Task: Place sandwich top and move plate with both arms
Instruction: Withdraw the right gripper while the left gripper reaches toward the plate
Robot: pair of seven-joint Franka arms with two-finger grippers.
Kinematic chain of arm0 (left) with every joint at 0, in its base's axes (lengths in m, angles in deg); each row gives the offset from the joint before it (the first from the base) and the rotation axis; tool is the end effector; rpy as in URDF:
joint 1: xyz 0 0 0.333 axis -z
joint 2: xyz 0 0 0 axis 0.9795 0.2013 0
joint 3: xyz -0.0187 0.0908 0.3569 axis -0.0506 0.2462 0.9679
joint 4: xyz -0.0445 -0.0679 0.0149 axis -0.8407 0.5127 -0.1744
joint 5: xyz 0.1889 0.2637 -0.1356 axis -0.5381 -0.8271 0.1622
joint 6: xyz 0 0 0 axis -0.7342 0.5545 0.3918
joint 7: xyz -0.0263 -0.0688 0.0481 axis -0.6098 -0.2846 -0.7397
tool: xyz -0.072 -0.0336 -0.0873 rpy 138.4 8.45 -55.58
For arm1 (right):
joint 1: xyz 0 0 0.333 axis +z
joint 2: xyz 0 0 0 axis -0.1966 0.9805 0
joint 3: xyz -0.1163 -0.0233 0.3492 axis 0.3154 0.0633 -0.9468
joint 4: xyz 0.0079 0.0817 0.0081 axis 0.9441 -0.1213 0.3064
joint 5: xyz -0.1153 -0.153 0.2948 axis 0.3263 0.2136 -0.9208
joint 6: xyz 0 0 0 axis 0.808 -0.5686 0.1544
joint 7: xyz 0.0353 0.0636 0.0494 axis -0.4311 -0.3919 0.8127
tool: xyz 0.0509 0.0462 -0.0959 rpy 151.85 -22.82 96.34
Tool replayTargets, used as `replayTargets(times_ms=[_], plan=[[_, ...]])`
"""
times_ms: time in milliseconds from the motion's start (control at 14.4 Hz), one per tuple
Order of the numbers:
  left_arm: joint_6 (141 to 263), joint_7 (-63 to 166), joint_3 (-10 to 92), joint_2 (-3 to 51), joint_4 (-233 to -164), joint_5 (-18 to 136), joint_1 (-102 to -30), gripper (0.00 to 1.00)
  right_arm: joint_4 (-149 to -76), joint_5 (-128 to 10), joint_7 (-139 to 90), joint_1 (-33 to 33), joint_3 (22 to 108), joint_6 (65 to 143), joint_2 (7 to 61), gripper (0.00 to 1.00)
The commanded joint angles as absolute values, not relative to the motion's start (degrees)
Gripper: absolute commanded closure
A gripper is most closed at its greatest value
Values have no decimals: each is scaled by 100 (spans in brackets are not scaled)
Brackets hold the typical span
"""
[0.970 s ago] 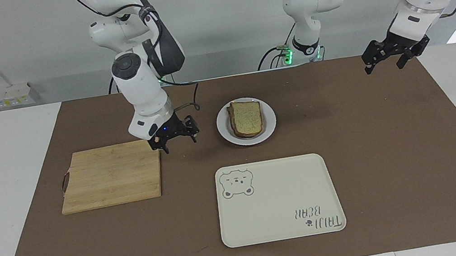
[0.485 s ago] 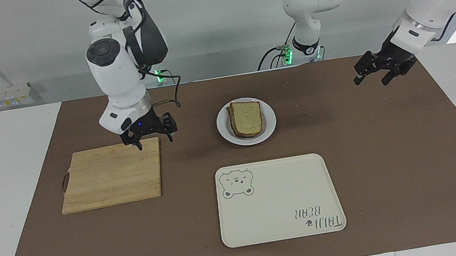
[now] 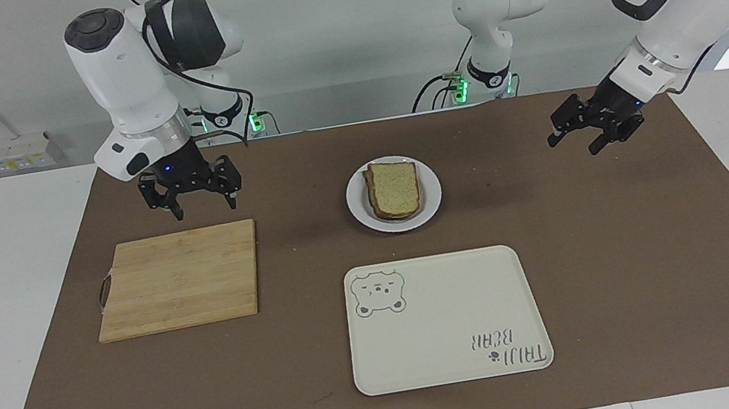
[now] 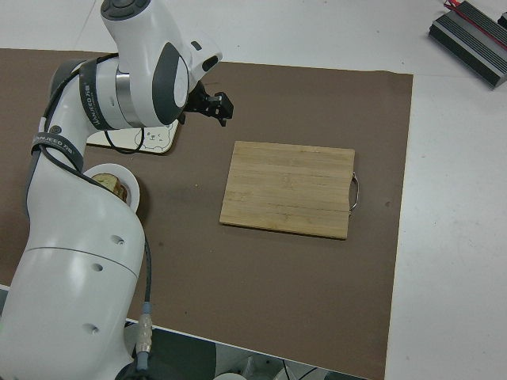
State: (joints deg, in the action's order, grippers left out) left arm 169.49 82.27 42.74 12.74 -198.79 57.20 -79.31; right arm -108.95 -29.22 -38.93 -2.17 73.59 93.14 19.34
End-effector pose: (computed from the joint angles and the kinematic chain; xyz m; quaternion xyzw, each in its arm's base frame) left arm 0.5067 -0.0385 0.5622 0.9778 -0.0730 0.0064 0.1964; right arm 0.5315 0.0744 0.6097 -0.9986 -0.0143 -0.0494 0.0124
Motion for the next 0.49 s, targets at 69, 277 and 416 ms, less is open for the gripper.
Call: replayTargets(times_ms=[69,277,416], plan=[[17502,8598,4278,1113,-20542,6081,-7751,0,-10810,-2793,-3914,-290,7411,8936,1710,0],[17888,8887,4278,1122,-20990,6406,-7549,0,-10529,-2793,-3914,-308,7429,8522,1710,0],[18134,9019,4278,1165,-21254,6818,-7417,0,-10371,-2793,-3905,-299,7516,8294,1701,0]])
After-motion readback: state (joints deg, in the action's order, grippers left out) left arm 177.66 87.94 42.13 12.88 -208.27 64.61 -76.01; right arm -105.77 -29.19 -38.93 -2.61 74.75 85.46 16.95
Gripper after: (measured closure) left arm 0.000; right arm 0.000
